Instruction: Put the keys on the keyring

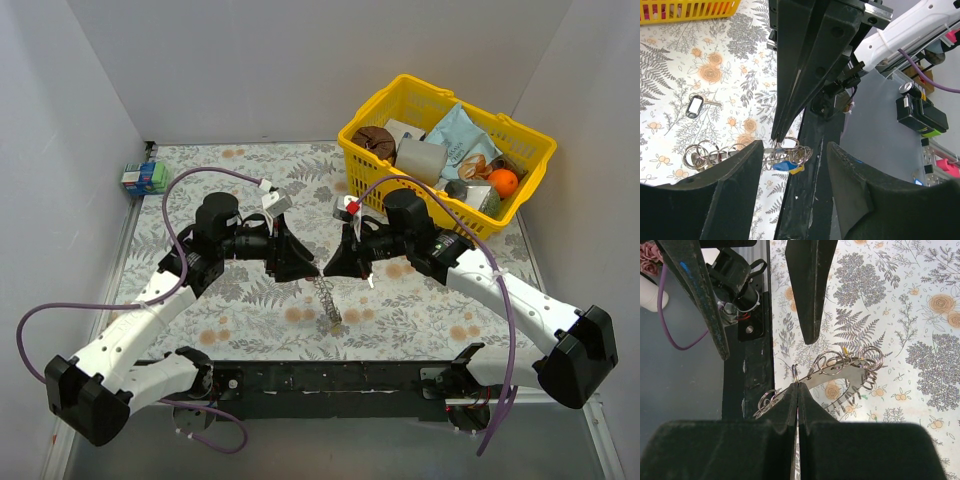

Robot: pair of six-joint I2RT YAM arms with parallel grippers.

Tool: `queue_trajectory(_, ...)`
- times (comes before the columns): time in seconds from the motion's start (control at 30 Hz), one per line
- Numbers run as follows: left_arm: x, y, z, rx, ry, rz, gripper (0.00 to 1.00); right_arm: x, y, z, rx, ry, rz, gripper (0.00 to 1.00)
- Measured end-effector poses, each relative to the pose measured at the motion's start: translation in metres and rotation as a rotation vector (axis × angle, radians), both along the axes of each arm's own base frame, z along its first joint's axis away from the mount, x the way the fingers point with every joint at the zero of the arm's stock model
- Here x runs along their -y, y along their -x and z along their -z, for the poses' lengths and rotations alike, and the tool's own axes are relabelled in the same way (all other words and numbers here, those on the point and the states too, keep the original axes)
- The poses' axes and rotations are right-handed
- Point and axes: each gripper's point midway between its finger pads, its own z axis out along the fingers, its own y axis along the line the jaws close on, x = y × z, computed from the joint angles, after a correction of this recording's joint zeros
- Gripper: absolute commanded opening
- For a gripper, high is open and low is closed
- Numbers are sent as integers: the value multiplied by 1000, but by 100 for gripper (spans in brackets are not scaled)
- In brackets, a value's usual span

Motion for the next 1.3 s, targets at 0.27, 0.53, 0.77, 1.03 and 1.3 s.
queue_trajectory(0.27, 3, -3, 11, -40, -24, 10, 49, 0, 0, 0, 1, -1, -2, 1)
queue_trajectory(0.53, 3, -4, 17, -49, -36, 13, 41, 0, 1, 0, -2, -3, -7, 1)
queue_trajectory(0.77, 5, -5, 23, -62, -48, 22, 34, 0, 1, -1, -1, -3, -7, 1)
queue_trajectory(1.03, 7, -4, 30, -76, -67, 34, 29, 0, 1, -1, -1, -3, -7, 1)
queue_trajectory(1.3, 7, -4, 39, -89, -93, 37, 20, 0, 1, -1, -2, -3, -7, 1)
